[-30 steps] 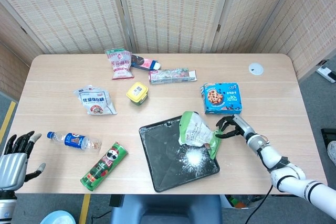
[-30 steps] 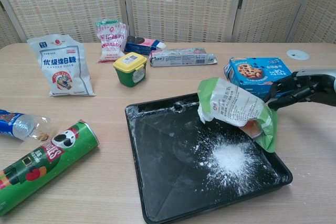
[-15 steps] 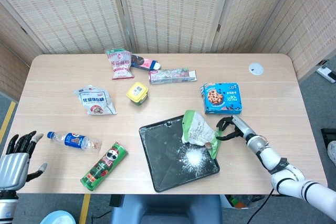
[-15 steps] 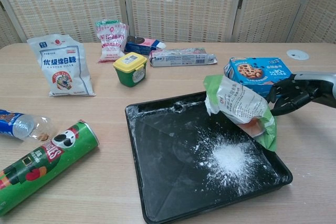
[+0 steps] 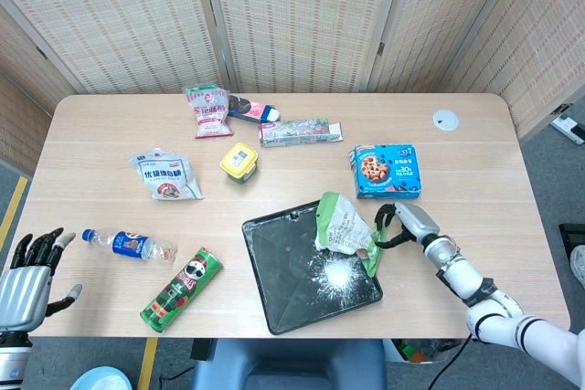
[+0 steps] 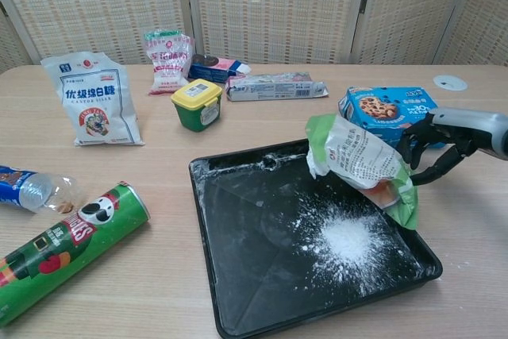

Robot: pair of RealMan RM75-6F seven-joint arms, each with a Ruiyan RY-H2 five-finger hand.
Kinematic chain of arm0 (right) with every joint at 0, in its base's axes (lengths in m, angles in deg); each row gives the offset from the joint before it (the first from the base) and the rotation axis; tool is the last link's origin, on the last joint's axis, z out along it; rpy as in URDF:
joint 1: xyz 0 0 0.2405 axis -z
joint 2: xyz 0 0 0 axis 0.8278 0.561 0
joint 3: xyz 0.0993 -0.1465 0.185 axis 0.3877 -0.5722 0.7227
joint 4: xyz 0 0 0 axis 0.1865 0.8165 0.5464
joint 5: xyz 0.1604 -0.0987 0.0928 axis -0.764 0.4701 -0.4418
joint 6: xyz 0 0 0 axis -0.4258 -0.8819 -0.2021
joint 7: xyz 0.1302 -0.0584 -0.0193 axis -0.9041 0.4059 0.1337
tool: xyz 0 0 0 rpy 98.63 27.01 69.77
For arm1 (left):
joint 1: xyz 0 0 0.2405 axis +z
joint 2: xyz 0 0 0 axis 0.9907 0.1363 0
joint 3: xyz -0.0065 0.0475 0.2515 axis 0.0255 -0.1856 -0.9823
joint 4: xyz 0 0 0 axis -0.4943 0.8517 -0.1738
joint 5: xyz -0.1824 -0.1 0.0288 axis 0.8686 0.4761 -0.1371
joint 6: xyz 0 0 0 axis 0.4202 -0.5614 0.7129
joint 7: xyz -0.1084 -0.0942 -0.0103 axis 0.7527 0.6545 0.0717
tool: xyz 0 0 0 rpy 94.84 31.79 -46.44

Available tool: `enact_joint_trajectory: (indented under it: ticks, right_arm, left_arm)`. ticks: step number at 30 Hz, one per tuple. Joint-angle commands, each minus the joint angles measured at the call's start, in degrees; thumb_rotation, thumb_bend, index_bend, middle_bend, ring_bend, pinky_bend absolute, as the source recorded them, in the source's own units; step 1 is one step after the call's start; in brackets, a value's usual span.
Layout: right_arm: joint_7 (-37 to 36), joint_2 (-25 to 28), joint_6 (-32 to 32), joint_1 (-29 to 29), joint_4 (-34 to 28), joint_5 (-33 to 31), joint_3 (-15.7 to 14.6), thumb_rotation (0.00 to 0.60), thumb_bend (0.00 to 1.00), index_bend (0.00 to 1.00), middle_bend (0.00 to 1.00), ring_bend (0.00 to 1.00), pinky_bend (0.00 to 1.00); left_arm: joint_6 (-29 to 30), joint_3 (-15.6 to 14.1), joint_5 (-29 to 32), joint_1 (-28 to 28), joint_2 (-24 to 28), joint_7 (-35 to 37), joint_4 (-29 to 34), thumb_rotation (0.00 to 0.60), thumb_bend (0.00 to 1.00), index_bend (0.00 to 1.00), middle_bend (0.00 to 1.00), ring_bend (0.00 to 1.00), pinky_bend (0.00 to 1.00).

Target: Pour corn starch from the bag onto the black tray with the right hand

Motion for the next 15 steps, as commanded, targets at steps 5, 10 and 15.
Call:
enact_joint_trajectory:
  ticks: [5,10,15]
  right_arm:
    - [12.9,-3.8,-5.1,-0.1,2.5,-2.6,-0.8,0.600,0.29,0.67,0.47,0.46,0.16]
    - [18.2,-4.6,-7.6,0.1,3.3,-4.2,-0.4,0.600,0.35,0.68,0.47,0.47,0.16]
    - [23.2,-5.5,-11.2,0.4,4.9,-4.6,-0.2,0.600,0.36,0.68,0.47,0.47,0.16]
  left_arm:
    - [0.0,-0.1,0.1,0.1,0.1,0.0,0.0,0.600,0.29,0.17,0.12,0.13,0.00]
    - [0.1,-0.1,0.2,0.1,0.1,0.2,-0.2,0.600,0.29,0.17,0.12,0.13,0.00]
    - [0.0,-0.2,0.2,0.1,0.0,0.2,-0.2,0.600,0.29,0.17,0.12,0.13,0.00]
